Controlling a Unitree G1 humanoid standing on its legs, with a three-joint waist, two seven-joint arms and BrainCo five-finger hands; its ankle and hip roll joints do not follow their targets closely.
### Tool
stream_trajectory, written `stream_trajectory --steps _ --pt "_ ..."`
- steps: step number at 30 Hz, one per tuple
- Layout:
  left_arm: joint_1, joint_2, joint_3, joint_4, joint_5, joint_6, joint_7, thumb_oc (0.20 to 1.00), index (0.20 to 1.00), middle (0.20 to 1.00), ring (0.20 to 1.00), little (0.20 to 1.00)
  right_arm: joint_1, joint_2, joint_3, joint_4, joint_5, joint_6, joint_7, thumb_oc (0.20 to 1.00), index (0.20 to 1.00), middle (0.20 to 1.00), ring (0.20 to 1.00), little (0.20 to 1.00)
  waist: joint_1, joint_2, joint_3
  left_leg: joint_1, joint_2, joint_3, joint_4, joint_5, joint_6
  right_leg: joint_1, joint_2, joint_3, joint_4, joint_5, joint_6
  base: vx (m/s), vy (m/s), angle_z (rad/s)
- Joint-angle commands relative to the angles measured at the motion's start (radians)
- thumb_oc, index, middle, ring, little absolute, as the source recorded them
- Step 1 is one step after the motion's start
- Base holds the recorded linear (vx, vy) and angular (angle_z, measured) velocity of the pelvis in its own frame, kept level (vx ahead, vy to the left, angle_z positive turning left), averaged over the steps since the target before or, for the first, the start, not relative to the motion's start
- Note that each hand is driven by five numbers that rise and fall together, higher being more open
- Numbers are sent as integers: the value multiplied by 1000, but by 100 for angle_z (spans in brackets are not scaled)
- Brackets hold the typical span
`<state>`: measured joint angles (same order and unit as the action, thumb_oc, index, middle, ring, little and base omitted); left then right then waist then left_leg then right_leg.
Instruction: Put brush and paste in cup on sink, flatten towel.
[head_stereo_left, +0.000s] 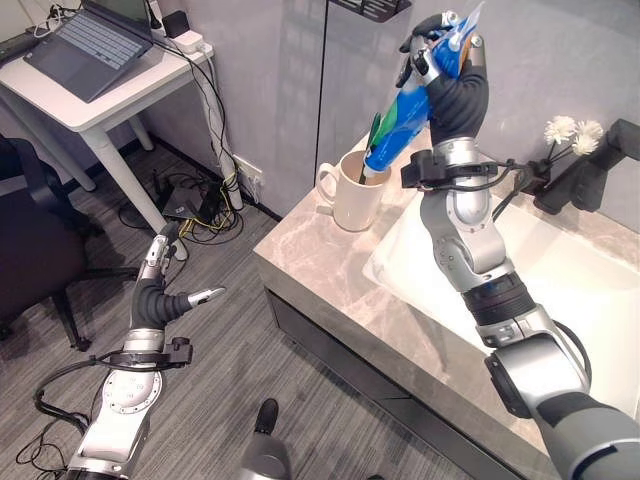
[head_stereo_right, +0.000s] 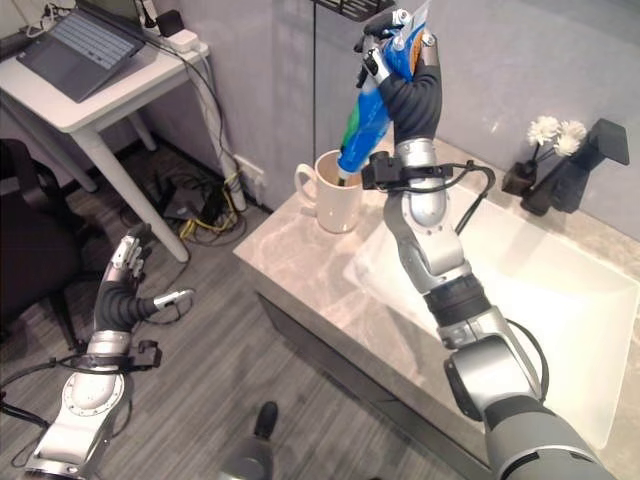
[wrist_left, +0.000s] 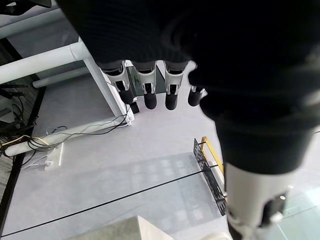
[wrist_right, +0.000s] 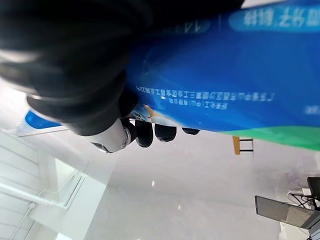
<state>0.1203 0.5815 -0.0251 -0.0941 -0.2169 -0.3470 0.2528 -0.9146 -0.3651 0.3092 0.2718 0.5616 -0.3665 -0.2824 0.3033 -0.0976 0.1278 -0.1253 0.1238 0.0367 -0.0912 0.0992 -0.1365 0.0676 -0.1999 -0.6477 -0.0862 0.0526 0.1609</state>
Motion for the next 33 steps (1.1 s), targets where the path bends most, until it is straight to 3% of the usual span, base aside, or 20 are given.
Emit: stream_trajectory --steps 1,23,33 --pt "-53 52 -49 -2 17 -55 6 1000 1000 1000 1000 1000 -127 -45 -5 -14 -37 -35 -4 200 200 200 200 200 27 -27 -26 10 -20 47 4 -7 -9 50 -79 22 29 91 73 12 7 3" --pt "-77 39 -87 8 33 -58 21 1000 1000 1000 1000 1000 -80 -35 14 -82 -122 -35 -19 200 200 200 200 200 34 -33 -9 -17 -39 32 4 -11 5 34 -88 20 25 95 77 4 3 4" --pt "-73 25 -96 3 39 -52 22 1000 1000 1000 1000 1000 -9 14 39 -98 -112 -28 8 200 200 200 200 200 19 -33 -3 0 -33 41 4 -15 7 37 -84 27 34 89 72 0 0 0"
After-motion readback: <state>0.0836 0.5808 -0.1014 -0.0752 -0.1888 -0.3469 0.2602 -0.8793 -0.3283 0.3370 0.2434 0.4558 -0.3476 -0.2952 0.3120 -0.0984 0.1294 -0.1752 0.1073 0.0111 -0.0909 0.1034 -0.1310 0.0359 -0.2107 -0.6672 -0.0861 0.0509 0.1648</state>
